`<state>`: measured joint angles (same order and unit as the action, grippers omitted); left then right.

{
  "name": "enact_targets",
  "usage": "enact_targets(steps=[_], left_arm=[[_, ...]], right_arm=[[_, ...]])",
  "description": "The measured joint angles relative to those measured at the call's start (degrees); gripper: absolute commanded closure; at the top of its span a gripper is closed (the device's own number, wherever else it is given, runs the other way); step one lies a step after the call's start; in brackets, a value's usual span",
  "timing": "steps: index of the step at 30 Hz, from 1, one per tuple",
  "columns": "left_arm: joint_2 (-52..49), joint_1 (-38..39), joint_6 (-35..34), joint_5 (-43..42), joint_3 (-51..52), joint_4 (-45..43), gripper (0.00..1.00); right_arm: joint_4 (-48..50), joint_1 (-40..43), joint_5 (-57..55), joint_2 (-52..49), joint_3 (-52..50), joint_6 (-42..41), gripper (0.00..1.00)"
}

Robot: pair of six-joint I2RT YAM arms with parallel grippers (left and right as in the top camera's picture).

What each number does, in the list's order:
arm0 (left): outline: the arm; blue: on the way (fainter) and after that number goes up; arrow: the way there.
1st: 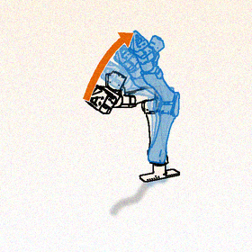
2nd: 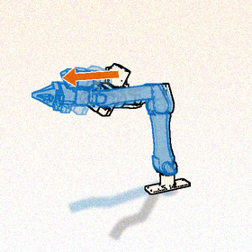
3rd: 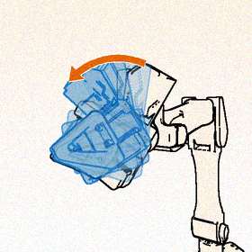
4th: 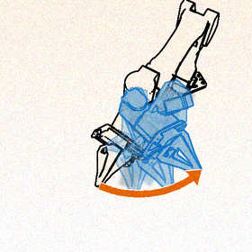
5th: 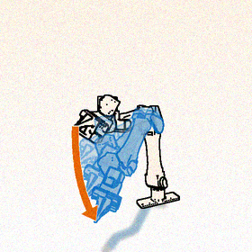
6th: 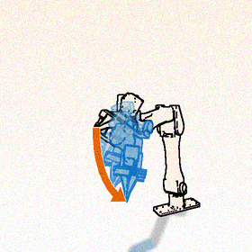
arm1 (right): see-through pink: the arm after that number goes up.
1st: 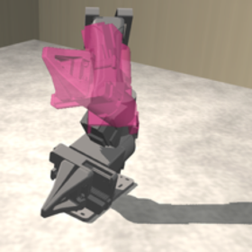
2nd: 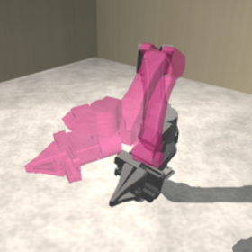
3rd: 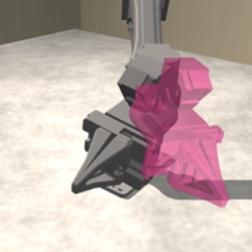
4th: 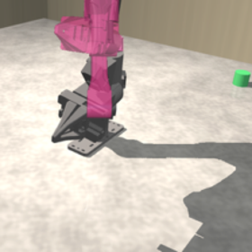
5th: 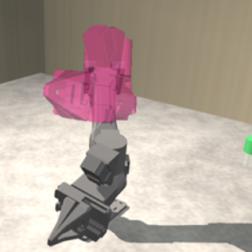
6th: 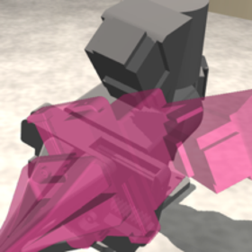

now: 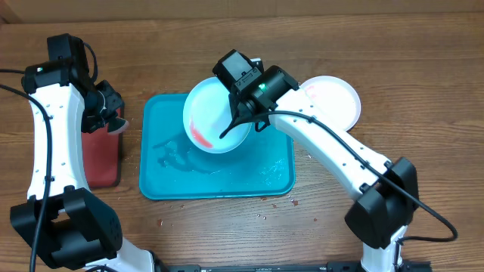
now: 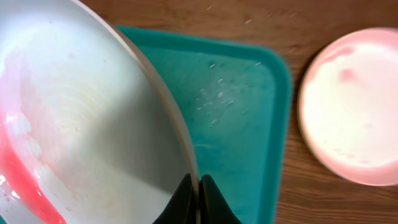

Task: Clean dirty plates on tray and stack at the side
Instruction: 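Lift the light-blue plate with the right gripper and carry it right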

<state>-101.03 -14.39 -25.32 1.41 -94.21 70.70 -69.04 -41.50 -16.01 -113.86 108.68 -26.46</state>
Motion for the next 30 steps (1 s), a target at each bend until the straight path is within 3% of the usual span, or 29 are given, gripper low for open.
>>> enact_targets(steps=[15,30], left_arm=[[-0.02,0.00,0.00,-0.39,0.00,-0.02,0.96],[-0.02,0.00,0.00,-0.37,0.00,0.00,0.96]], right_arm=[[-2.10,-9.27,-23.76,0.42,0.09,6.27,0.96],[-2.19,-11.47,-44.37,0.42,0.09,18.38,0.96]])
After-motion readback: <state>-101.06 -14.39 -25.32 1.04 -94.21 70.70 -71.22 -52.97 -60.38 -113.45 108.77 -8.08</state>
